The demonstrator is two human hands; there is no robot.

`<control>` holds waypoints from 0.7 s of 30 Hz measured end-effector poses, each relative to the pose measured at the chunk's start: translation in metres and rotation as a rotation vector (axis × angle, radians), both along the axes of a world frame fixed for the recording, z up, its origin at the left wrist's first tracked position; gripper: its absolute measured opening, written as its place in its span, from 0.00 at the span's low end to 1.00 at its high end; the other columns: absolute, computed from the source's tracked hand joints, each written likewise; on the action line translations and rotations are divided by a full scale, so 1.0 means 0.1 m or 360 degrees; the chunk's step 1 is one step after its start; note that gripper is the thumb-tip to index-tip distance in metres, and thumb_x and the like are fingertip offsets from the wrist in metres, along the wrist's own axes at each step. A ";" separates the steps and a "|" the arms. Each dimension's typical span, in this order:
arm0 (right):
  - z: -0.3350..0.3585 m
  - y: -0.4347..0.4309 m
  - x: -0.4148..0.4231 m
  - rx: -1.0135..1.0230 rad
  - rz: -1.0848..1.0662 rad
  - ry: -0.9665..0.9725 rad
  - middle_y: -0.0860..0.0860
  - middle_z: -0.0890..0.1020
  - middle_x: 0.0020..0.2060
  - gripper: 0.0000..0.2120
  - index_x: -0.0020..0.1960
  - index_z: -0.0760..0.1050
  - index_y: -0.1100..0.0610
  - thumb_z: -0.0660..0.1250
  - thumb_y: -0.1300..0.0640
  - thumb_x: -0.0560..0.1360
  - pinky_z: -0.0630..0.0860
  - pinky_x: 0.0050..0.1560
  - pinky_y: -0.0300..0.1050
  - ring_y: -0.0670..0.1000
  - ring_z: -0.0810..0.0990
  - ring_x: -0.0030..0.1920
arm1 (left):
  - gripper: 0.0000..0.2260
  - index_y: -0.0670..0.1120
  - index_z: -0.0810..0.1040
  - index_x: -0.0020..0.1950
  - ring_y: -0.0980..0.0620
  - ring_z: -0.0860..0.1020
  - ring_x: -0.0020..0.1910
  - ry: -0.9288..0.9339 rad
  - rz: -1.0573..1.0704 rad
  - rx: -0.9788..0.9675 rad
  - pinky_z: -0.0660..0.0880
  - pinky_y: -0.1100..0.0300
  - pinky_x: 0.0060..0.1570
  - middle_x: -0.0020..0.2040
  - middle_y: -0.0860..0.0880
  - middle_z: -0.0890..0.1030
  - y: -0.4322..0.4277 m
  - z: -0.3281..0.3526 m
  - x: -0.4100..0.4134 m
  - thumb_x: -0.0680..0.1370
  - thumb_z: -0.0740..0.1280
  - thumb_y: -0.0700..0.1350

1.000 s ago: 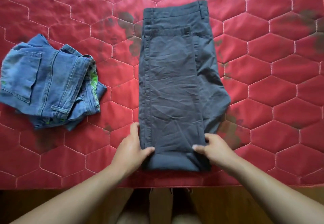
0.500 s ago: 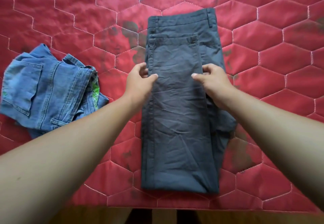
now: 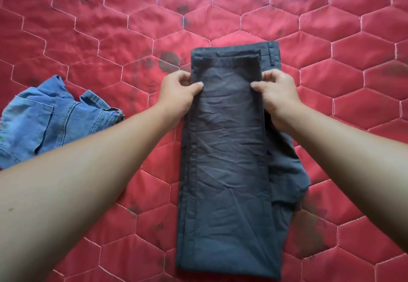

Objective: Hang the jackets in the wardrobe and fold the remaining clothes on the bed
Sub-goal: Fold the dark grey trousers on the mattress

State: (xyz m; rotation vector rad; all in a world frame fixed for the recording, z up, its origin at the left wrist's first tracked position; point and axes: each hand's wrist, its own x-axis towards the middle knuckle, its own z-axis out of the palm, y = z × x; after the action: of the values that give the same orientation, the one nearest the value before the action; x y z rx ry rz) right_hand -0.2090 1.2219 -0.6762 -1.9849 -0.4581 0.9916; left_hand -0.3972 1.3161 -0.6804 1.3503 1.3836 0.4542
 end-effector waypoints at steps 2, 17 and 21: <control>0.01 0.19 0.09 -0.0015 0.0043 -0.0077 0.51 0.80 0.40 0.09 0.42 0.75 0.53 0.70 0.65 0.74 0.74 0.41 0.43 0.49 0.77 0.42 | 0.04 0.45 0.80 0.45 0.53 0.79 0.40 0.0015 -0.0036 0.0016 0.78 0.57 0.44 0.43 0.47 0.83 0.21 0.00 0.09 0.76 0.74 0.38; -0.59 0.01 0.23 -0.0606 0.1572 -0.1554 0.52 0.36 0.82 0.38 0.82 0.39 0.46 0.42 0.29 0.79 0.39 0.76 0.72 0.55 0.33 0.80 | 0.33 0.52 0.42 0.83 0.42 0.37 0.81 0.1272 -0.1392 0.1005 0.44 0.44 0.79 0.81 0.39 0.36 0.14 -0.55 0.20 0.83 0.49 0.64; -0.43 -0.22 0.08 -0.0575 0.1497 -0.1699 0.56 0.44 0.83 0.38 0.83 0.49 0.52 0.47 0.32 0.80 0.45 0.75 0.74 0.58 0.41 0.82 | 0.33 0.50 0.47 0.83 0.41 0.41 0.82 0.1287 -0.1242 0.0974 0.49 0.39 0.78 0.82 0.39 0.40 -0.21 -0.38 0.17 0.83 0.53 0.62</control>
State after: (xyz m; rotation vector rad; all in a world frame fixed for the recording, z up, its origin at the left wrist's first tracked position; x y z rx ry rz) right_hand -0.2010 1.1996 -0.7188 -2.5538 -2.0398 0.3966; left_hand -0.3807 1.2953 -0.7187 2.6156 1.2009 -0.2719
